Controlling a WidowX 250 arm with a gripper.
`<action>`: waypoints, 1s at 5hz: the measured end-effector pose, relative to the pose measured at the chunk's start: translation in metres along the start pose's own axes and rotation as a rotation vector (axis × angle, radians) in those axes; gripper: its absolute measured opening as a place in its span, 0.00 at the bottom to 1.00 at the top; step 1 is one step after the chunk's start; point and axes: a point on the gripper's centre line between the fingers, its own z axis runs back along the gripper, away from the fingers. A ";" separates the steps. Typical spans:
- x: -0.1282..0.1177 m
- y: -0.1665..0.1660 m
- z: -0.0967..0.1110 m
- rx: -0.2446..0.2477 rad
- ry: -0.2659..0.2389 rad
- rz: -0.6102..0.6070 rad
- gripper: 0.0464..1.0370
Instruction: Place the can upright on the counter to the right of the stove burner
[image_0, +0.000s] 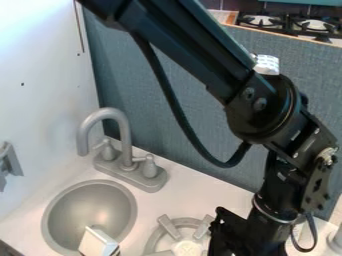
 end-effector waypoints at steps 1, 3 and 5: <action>0.000 0.000 -0.008 0.006 0.024 0.001 0.96; 0.019 0.004 -0.032 0.039 0.036 -0.028 0.96; 0.030 0.009 -0.046 0.040 0.054 -0.023 0.96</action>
